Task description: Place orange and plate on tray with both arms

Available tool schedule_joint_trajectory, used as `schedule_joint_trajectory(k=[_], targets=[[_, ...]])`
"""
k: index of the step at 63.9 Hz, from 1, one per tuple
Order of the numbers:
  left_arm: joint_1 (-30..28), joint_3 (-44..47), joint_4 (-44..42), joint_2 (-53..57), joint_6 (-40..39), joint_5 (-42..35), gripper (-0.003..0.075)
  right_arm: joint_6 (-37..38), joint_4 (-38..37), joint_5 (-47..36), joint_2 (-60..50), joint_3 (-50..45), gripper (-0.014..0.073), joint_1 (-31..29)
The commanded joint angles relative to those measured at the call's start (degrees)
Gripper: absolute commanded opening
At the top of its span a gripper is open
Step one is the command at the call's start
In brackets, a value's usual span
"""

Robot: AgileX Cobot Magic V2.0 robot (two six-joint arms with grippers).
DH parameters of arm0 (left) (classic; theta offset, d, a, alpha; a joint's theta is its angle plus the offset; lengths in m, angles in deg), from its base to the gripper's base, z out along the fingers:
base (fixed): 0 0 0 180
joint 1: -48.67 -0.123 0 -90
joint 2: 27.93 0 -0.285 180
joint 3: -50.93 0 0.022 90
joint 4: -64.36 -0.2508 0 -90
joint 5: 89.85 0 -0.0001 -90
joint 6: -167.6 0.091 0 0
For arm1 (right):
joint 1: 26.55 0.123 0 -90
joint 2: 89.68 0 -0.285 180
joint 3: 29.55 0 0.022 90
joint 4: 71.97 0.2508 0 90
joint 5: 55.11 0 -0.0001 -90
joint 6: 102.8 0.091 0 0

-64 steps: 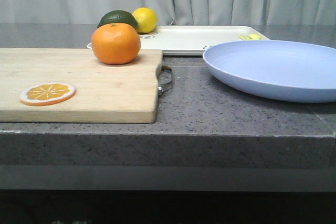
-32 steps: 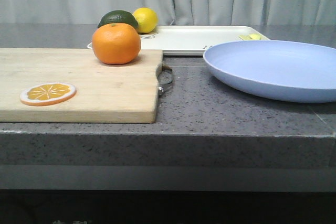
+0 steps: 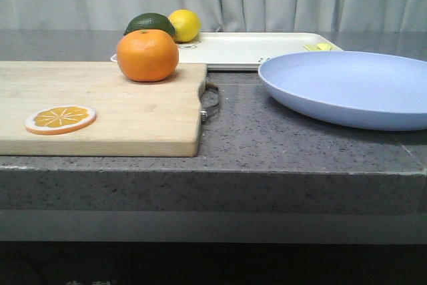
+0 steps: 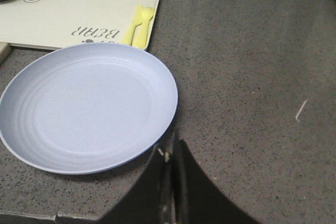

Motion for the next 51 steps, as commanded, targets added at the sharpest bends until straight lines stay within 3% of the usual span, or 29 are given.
schedule_joint_trajectory(k=[1,9,14,18,24,28,31,35,51], targets=[[-0.16,-1.61,0.76,-1.63,-0.07,-4.23,-0.0018,-0.32,0.01,-3.42,1.41,1.98,-0.0068,-0.36],[-0.16,-1.61,0.61,-2.61,-0.07,-3.80,-0.0015,-0.32,0.01,-3.12,1.48,1.92,-0.0057,-0.36],[-0.16,-1.61,0.61,-3.31,-0.07,-3.17,0.0036,-0.32,0.01,-2.75,1.48,1.92,0.0026,-0.36],[-0.16,-1.61,0.61,-3.78,-0.07,-2.74,0.0129,-0.32,0.01,-2.27,1.48,1.92,0.0156,-0.36],[-0.16,-1.61,0.52,-4.47,0.06,-2.65,0.0345,-0.32,0.01,-2.07,1.48,1.92,0.0436,-0.36],[-0.16,-1.61,0.52,-4.98,0.15,-2.60,0.0494,-0.32,0.01,-1.94,1.48,1.92,0.0570,-0.36],[-0.16,-1.61,0.52,-5.50,0.72,-2.22,0.0561,-0.32,0.01,-1.80,1.48,1.92,0.0637,-0.36],[0.73,-1.61,1.54,-6.28,1.69,-2.13,0.0592,-0.32,0.01,-1.51,1.48,1.92,0.0662,-0.36],[15.75,-4.96,1.70,-16.32,6.37,-2.91,0.0590,-0.32,0.01,-1.13,1.48,1.92,0.0653,-0.36]])
